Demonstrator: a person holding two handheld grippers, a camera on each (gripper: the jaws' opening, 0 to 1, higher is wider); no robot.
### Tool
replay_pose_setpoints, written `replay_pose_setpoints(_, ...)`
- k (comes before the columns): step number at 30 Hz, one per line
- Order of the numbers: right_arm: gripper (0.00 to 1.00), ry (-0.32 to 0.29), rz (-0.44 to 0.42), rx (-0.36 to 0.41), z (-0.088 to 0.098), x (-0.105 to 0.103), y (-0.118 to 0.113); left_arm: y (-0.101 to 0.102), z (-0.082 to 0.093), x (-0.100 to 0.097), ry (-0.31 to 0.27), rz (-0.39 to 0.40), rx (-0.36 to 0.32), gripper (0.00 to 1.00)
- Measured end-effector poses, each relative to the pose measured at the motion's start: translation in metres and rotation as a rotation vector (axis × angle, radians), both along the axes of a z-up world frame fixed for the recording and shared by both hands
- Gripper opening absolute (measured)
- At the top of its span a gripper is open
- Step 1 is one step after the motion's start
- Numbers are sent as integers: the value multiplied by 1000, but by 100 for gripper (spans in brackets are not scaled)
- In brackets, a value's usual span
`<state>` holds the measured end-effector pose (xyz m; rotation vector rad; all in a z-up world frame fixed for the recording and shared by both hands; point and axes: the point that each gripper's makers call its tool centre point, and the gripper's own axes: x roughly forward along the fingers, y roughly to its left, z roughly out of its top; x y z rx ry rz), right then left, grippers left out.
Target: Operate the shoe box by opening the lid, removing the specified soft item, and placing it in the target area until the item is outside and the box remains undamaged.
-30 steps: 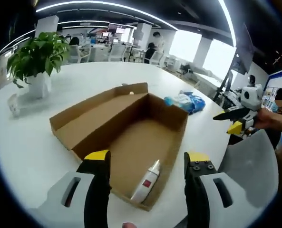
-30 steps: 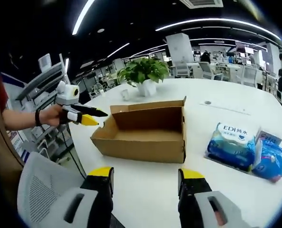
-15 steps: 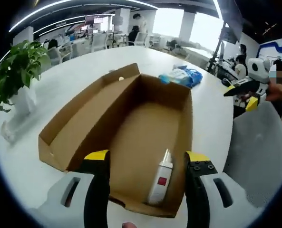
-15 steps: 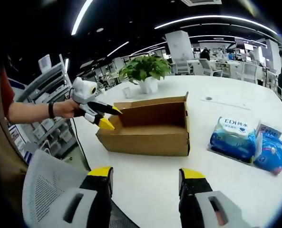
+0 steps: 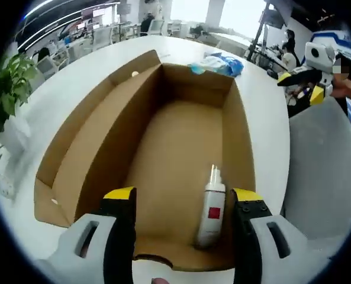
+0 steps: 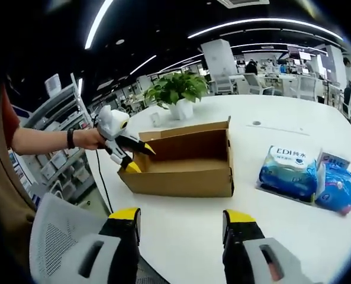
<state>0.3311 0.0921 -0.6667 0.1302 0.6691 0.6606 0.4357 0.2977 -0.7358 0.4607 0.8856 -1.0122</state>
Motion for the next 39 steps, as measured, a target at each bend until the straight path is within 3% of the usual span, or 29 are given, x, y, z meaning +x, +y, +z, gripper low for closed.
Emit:
replay_pose_setpoints(6, 54, 6, -5, 0, -3, 0, -1, -1, -6, -3, -99, -141, 126, 62)
replay_pose_setpoints(16, 54, 22, 0, -6, -8, -1, -1, -13, -21, -8, -14, -220, 146, 62)
replay_pose_setpoints(23, 53, 30, -11, -7, -10, -3, -3, -11, -25, -7, 23, -196, 157, 66)
replay_pose_setpoints(29, 53, 33, -4, -7, -11, -6, -1, -5, -19, 3, -21, -167, 159, 62)
replay_pose_setpoints(39, 53, 31, -6, -4, -10, -7, 0, -10, -27, -12, 20, -217, 165, 61)
